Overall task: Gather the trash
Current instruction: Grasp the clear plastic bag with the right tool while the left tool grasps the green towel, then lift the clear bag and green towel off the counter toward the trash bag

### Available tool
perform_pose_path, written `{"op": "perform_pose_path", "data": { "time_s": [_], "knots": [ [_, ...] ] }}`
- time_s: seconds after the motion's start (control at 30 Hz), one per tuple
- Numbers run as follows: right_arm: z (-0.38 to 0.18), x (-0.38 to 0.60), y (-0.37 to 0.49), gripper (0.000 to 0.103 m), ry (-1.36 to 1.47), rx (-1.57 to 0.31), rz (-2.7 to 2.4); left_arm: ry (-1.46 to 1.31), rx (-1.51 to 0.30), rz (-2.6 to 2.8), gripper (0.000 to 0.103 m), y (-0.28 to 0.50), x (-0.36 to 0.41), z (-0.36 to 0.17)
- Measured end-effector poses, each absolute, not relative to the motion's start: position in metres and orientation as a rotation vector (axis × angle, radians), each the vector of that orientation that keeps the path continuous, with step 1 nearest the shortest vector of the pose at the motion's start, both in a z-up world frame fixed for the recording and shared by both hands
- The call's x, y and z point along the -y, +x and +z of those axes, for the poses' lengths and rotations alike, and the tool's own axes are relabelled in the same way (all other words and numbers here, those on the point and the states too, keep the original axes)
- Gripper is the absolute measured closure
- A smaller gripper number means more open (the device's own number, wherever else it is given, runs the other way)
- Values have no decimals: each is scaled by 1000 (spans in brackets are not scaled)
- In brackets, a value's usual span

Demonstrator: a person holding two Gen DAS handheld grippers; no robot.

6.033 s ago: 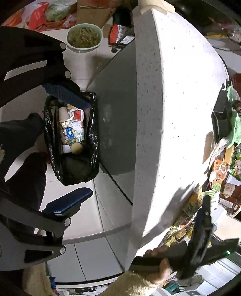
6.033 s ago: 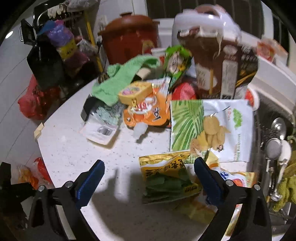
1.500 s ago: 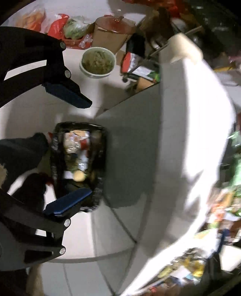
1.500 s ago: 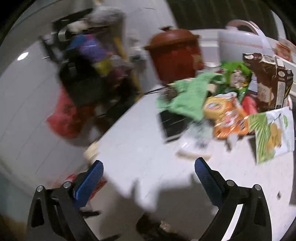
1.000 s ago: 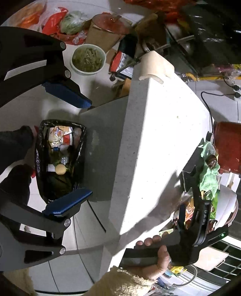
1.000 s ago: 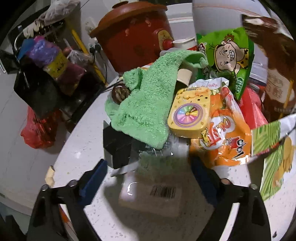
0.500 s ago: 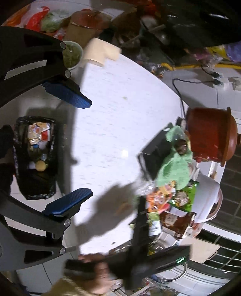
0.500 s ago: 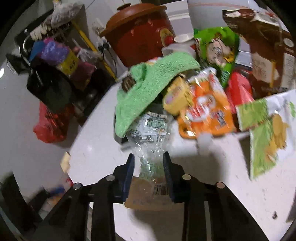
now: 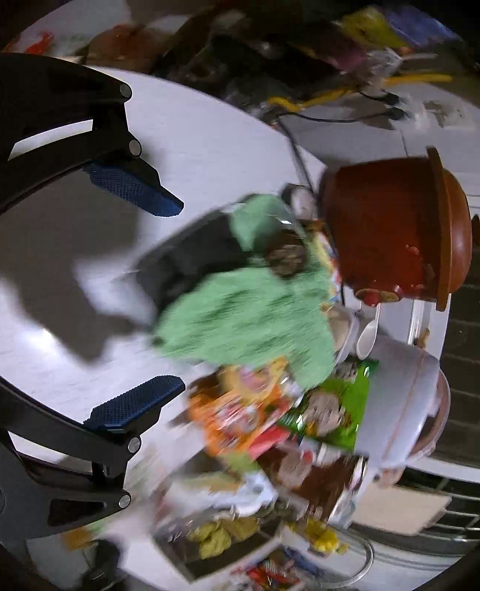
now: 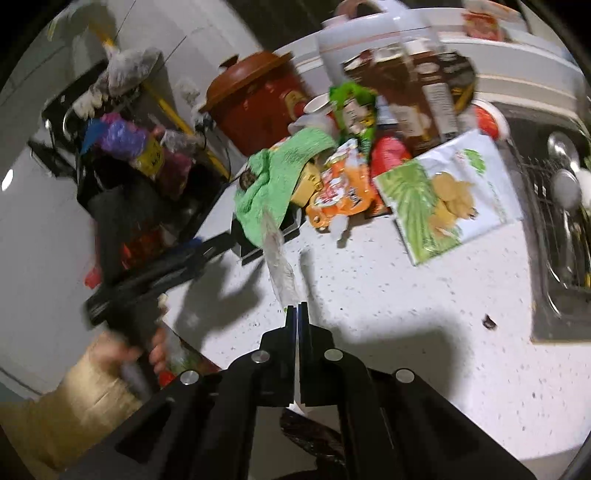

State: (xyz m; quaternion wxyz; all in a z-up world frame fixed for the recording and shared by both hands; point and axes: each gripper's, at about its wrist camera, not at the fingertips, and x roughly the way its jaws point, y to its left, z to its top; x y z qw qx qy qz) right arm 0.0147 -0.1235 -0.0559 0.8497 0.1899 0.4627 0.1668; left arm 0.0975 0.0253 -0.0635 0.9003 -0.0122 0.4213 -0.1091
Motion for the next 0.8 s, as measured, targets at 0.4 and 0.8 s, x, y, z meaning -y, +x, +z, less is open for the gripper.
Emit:
{"op": "perform_pose_path", "data": {
  "time_s": [0.4, 0.8],
  "knots": [
    [-46, 148, -1, 102, 500, -904, 342, -223, -938, -155, 18, 192, -67, -66],
    [-48, 156, -1, 102, 533, -892, 335, -302, -850, -307, 62, 177, -85, -51]
  ]
}}
